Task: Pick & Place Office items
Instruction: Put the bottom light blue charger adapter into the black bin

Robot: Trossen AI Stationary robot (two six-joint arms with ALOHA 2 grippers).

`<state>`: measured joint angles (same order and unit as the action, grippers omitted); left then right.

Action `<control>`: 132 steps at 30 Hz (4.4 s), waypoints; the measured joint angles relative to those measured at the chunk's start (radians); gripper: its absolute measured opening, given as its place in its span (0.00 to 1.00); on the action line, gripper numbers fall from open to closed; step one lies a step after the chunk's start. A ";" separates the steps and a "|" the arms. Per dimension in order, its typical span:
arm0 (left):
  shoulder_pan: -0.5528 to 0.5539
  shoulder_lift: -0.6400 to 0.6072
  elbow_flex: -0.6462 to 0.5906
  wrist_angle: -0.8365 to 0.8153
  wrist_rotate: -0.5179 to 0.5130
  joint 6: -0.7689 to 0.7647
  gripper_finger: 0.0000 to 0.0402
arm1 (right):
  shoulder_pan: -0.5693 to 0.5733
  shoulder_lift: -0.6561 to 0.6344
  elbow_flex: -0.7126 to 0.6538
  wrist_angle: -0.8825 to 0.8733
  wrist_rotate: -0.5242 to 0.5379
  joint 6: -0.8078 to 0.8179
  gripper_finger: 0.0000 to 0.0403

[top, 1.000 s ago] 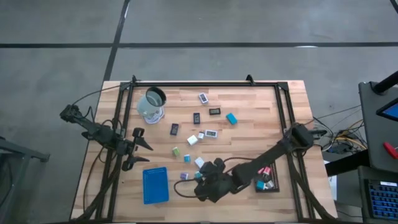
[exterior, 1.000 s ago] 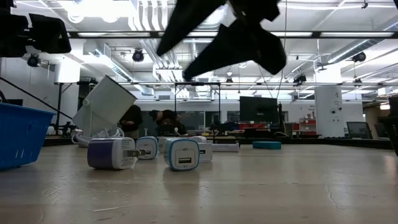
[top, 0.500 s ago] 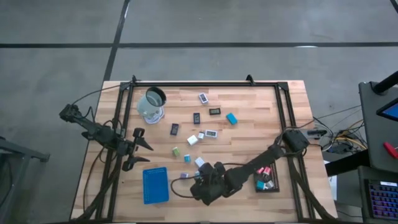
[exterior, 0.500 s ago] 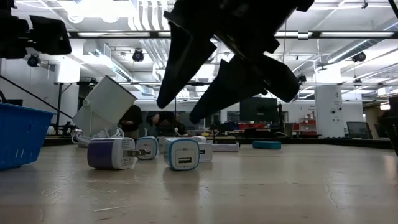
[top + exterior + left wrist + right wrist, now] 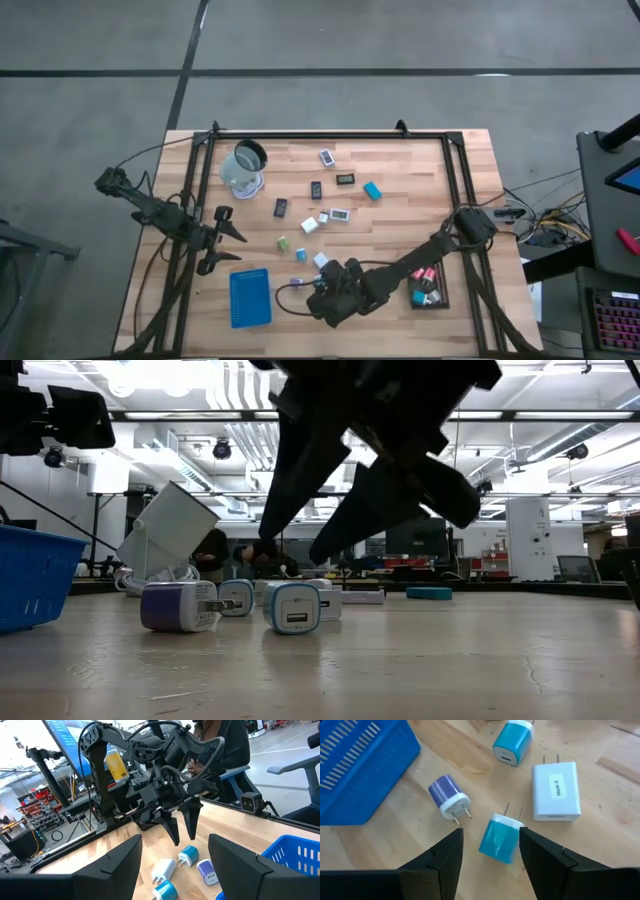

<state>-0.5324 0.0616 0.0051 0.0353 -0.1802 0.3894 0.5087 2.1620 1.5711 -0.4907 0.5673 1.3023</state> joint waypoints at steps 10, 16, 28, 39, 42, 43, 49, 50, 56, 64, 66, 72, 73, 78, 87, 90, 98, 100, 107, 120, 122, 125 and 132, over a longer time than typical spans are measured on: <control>0.000 0.000 0.000 0.000 0.000 0.000 0.58 | -0.001 0.000 -0.043 0.071 -0.001 -0.023 0.46; 0.000 0.000 0.000 0.000 0.000 0.000 0.58 | -0.002 0.000 -0.060 0.083 -0.010 -0.023 0.46; 0.000 0.000 0.000 0.000 0.000 0.000 0.58 | 0.177 -0.012 -0.083 0.078 0.422 -0.133 0.46; 0.000 0.000 0.000 0.000 0.000 0.000 0.58 | 0.221 0.070 -0.175 0.286 0.431 -0.173 0.46; 0.000 0.000 0.000 0.000 0.000 0.000 0.58 | 0.208 0.104 -0.175 0.362 0.430 -0.222 0.46; 0.000 0.001 0.000 0.000 -0.001 0.000 0.58 | 0.205 0.115 -0.174 0.372 0.430 -0.229 0.46; 0.000 0.001 0.000 0.000 0.000 0.000 0.58 | 0.189 0.171 -0.130 0.420 0.430 -0.232 0.46; 0.000 0.001 0.000 0.000 0.000 0.000 0.58 | 0.187 0.178 -0.124 0.423 0.431 -0.234 0.46; 0.000 0.001 0.000 0.000 0.000 0.000 0.58 | 0.165 0.197 -0.116 0.432 0.431 -0.223 0.46; 0.000 0.001 0.000 0.000 0.000 0.000 0.58 | 0.146 0.205 -0.116 0.454 0.433 -0.239 0.46; 0.000 0.001 0.000 0.000 0.000 0.000 0.58 | 0.143 0.205 -0.116 0.454 0.432 -0.240 0.46; 0.000 0.001 0.000 0.000 0.000 0.000 0.58 | 0.134 0.205 -0.116 0.445 0.431 -0.238 0.46; 0.000 0.001 0.000 0.000 0.000 0.000 0.58 | 0.134 0.205 -0.116 0.445 0.431 -0.237 0.46; 0.000 0.001 0.000 0.000 0.000 0.000 0.58 | 0.153 0.200 -0.116 0.386 0.441 -0.213 0.46; 0.000 0.001 0.000 0.000 0.000 0.000 0.58 | 0.167 0.189 -0.110 0.308 0.477 -0.137 0.46; 0.000 0.001 0.000 0.000 0.000 0.000 0.58 | 0.167 0.187 -0.104 0.321 0.495 -0.154 0.46; 0.000 0.001 0.000 0.000 0.000 0.000 0.58 | 0.166 0.202 -0.103 0.343 0.507 -0.168 0.46; 0.000 0.001 0.000 0.000 0.000 0.000 0.58 | 0.163 0.209 -0.103 0.349 0.507 -0.173 0.46; 0.000 0.001 0.000 0.000 0.000 0.000 0.58 | 0.161 0.224 -0.103 0.378 0.518 -0.154 0.51; 0.000 0.001 0.000 0.000 0.000 0.000 0.58 | 0.148 0.224 -0.103 0.377 0.532 -0.157 0.66; 0.000 0.001 0.000 0.000 0.000 0.000 0.58 | 0.142 0.224 -0.103 0.376 0.532 -0.157 0.65; 0.000 0.001 0.000 0.000 0.000 0.000 0.58 | 0.133 0.224 -0.103 0.377 0.532 -0.157 0.64; 0.000 0.001 0.000 0.000 0.000 0.000 0.58 | 0.120 0.224 -0.104 0.395 0.532 -0.180 0.63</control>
<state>-0.5327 0.0627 0.0055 0.0357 -0.1806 0.3893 0.6285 2.3856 1.4670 -0.0956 1.0988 1.1226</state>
